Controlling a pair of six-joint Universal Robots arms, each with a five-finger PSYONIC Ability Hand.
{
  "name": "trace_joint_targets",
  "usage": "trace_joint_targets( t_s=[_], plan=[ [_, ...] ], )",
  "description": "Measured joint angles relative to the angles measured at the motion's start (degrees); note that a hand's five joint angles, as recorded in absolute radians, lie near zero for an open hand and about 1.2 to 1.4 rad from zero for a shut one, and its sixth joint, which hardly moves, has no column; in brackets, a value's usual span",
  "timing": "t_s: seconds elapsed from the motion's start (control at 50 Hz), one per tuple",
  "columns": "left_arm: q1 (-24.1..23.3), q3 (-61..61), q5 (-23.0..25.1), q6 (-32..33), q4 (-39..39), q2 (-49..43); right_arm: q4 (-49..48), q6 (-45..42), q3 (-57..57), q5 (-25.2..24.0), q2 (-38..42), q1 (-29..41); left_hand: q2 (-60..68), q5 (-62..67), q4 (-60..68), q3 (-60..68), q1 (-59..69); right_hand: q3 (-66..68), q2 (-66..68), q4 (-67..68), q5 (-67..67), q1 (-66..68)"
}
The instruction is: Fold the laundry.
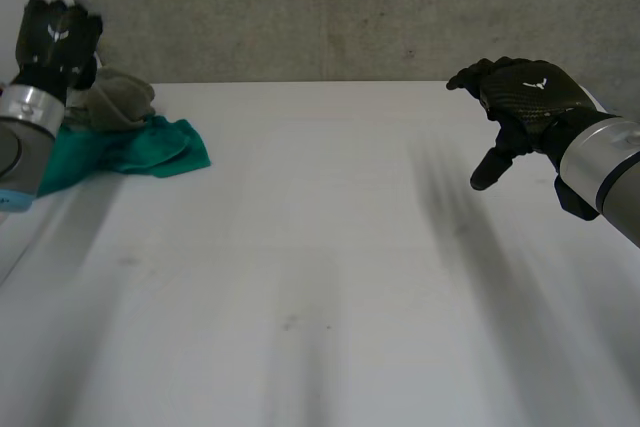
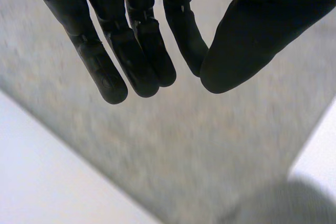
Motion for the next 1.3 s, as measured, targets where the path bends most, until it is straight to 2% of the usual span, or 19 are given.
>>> trace_joint_targets(
  t_s=[0.02,0.08,0.1,0.14,0.16,0.18,0.2,0.34,0.4,0.5,0.68,0.78,0.9,0.96,0.98,1.02,1.14,1.24,1.3],
  plan=[
    [-1.38,-3.11,0.41,-1.81,0.94,4.35,0.02,0.0,-0.02,0.03,-0.11,0.13,0.01,0.0,0.01,0.01,0.0,0.0,0.0,0.0,0.0,0.0],
    [-2.37,-4.82,1.12,-4.52,1.27,7.48,0.04,0.02,-0.03,0.07,-0.26,0.41,-5.36,-2.93,-4.66,-5.17,-4.06,0.0,0.0,0.0,0.0,0.0],
    [-2.5,-4.83,1.39,-5.24,1.18,7.72,0.05,0.02,-0.03,0.09,-0.32,0.55,-9.89,-7.81,-10.08,-9.66,-9.79,0.0,0.0,0.0,0.0,0.0],
    [-2.44,-3.75,2.42,-6.94,0.28,6.71,0.06,0.02,-0.03,0.14,-0.44,0.89,-29.57,-27.03,-29.61,-28.89,-32.58,0.0,0.0,0.0,0.0,0.0],
    [-2.33,-3.33,2.63,-7.17,-0.03,6.25,0.07,0.02,-0.03,0.13,-0.46,0.97,-29.57,-27.03,-29.61,-28.89,-32.58,0.0,0.0,0.0,0.0,0.0],
    [-2.18,-2.87,2.83,-7.36,-0.41,5.71,0.07,0.02,-0.03,0.13,-0.48,1.01,-42.61,-40.15,-42.74,-41.76,-46.98,0.0,0.0,0.0,0.0,0.0],
    [-1.37,-0.7,3.64,-7.84,-2.18,3.1,0.07,0.01,-0.03,0.13,-0.53,1.18,-53.34,-50.23,-53.19,-52.64,-55.17,0.0,0.0,0.0,0.0,0.0],
    [2.28,7.98,5.51,-6.61,-9.47,-7.21,0.01,-0.04,-0.16,0.09,-0.53,1.2,-56.87,-53.47,-57.12,-56.12,-55.97,0.0,0.0,0.0,0.0,0.0],
    [2.79,9.21,5.94,-6.16,-10.21,-8.73,-0.02,-0.07,-0.24,0.08,-0.44,1.13,-56.87,-53.47,-57.12,-56.12,-55.97,0.0,0.0,0.0,0.0,0.0],
    [4.56,14.45,8.24,-4.54,-11.5,-14.6,-0.09,-0.13,-0.29,0.07,0.09,1.05,-56.72,-53.4,-56.91,-55.99,-55.75,0.0,0.0,0.0,0.0,0.0],
    [5.66,24.5,9.95,-4.31,-11.14,-22.94,-0.14,-1.15,-0.13,0.08,1.9,1.08,-41.92,-39.48,-42.17,-41.66,-39.77,0.0,0.0,0.0,0.0,0.0],
    [5.85,29.65,10.32,-4.34,-11.04,-26.72,-0.19,-1.66,-0.18,0.08,2.45,1.04,-37.22,-34.74,-37.15,-36.89,-35.07,0.0,0.0,0.0,0.0,0.0],
    [5.97,32.96,10.38,-4.3,-10.99,-29.47,-0.33,-1.78,-0.28,0.08,2.77,0.97,-25.03,-23.07,-25.21,-24.83,-22.66,0.0,0.0,0.0,0.0,0.0],
    [5.99,33.64,10.32,-4.13,-10.95,-30.18,-0.47,-1.78,-0.29,0.08,3.13,0.92,-7.74,-6.43,-8.49,-7.75,-4.83,0.0,0.0,0.0,0.0,0.0],
    [5.98,33.47,10.23,-3.91,-10.92,-30.19,-0.55,-1.78,-0.3,0.09,3.27,0.9,-7.74,-6.43,-8.49,-7.75,-4.83,0.0,0.0,0.0,0.0,0.0],
    [5.9,32.39,9.99,-3.11,-10.68,-29.49,-0.66,-1.76,-0.32,0.11,3.45,0.88,-0.81,-0.49,-0.56,-1.22,-0.99,0.0,0.0,0.0,0.0,0.0],
    [5.24,23.31,9.2,-0.07,-7.03,-21.62,-0.82,-1.72,-0.37,0.2,3.7,0.86,-0.39,-0.49,0.02,-0.27,-0.99,0.0,0.0,0.0,0.0,0.0],
    [1.18,8.48,8.18,-0.7,0.29,-6.41,-0.82,-1.69,-0.49,0.29,3.45,0.87,-0.2,-0.49,0.24,0.0,-0.99,0.0,0.0,0.0,0.0,0.0],
    [-1.5,2.63,7.73,-2.73,1.91,0.07,-0.79,-1.67,-0.58,0.33,3.15,0.9,-0.2,-0.49,0.24,0.01,-0.99,0.0,0.0,0.0,0.0,0.0]
  ],
)
